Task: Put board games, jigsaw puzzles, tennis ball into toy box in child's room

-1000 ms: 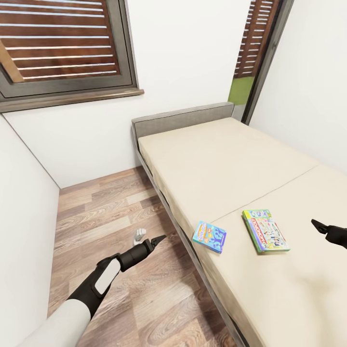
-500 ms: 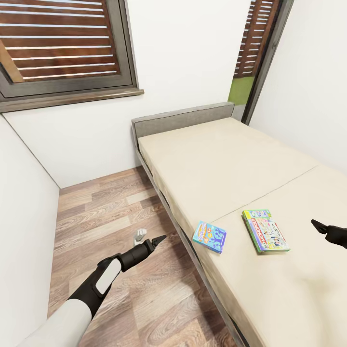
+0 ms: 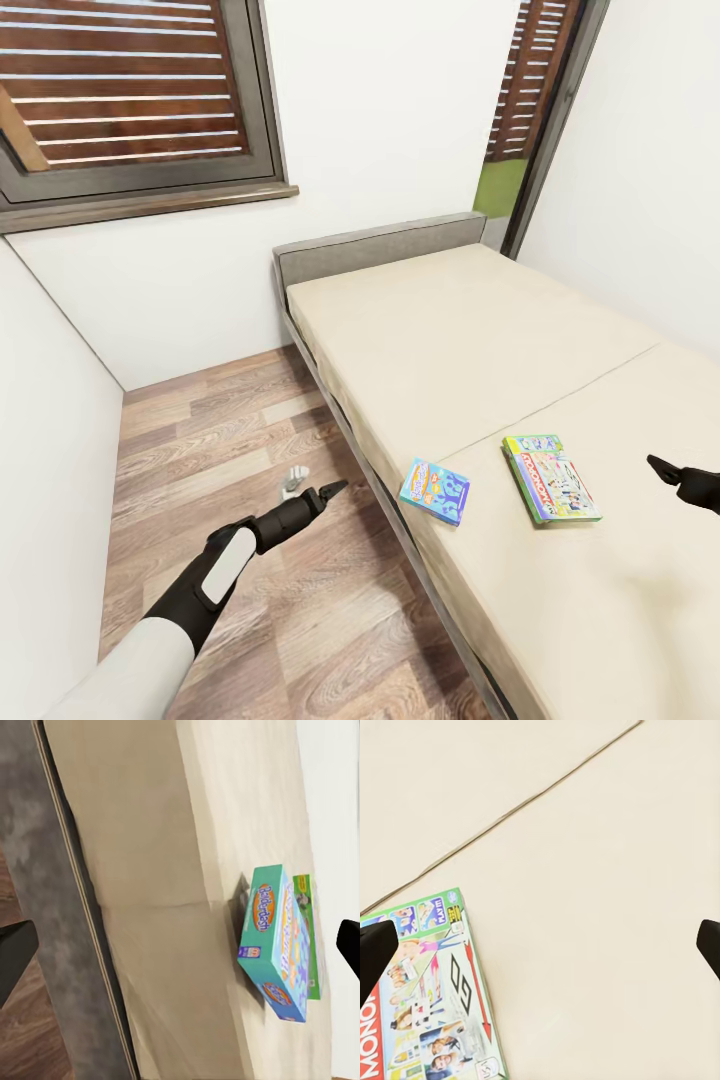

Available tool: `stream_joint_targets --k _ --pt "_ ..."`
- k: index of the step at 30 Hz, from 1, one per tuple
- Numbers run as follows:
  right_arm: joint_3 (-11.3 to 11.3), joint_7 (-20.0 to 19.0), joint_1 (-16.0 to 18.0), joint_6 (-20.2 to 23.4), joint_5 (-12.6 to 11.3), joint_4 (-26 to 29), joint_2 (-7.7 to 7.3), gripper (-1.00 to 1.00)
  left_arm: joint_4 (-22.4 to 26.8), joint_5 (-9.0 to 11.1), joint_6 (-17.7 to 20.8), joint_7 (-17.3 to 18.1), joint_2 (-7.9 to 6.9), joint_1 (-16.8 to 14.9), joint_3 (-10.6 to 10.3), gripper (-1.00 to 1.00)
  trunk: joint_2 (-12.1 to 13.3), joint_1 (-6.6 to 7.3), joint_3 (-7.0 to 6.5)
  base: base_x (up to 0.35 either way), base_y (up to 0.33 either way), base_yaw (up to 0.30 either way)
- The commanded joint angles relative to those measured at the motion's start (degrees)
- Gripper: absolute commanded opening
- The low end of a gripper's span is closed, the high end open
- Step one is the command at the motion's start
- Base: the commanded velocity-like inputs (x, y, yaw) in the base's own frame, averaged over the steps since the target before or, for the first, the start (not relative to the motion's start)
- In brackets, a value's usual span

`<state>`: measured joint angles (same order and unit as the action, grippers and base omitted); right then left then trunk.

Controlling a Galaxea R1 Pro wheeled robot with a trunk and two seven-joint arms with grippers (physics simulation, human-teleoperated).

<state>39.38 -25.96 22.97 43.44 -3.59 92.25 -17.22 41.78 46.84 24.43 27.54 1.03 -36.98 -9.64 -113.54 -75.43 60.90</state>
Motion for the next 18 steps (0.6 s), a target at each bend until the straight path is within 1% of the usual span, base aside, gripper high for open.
stream_joint_targets --k 1,9,14,18 --pt "0.1 -0.1 0.0 0.4 -0.4 0.0 -0.02 1.00 0.8 0.6 0.8 -0.3 0.00 0.1 0.0 1.00 0.0 0.01 0.04 0.000 0.000 0.000" --pt "0.1 -0.1 0.0 0.4 -0.4 0.0 -0.02 1.00 3.1 0.6 3.1 -1.1 -0.04 0.7 0.1 1.00 0.0 0.01 0.04 0.000 0.000 0.000" --pt "0.1 -0.1 0.0 0.4 -0.3 0.0 -0.05 1.00 3.4 0.7 3.7 -1.1 -0.10 0.8 0.2 1.00 0.0 0.01 0.04 0.000 0.000 0.000" --pt "0.1 -0.1 0.0 0.4 -0.3 0.0 -0.07 1.00 3.7 0.7 4.3 -1.2 -0.17 0.9 0.2 1.00 -1.6 -0.87 0.76 0.000 0.000 0.000"
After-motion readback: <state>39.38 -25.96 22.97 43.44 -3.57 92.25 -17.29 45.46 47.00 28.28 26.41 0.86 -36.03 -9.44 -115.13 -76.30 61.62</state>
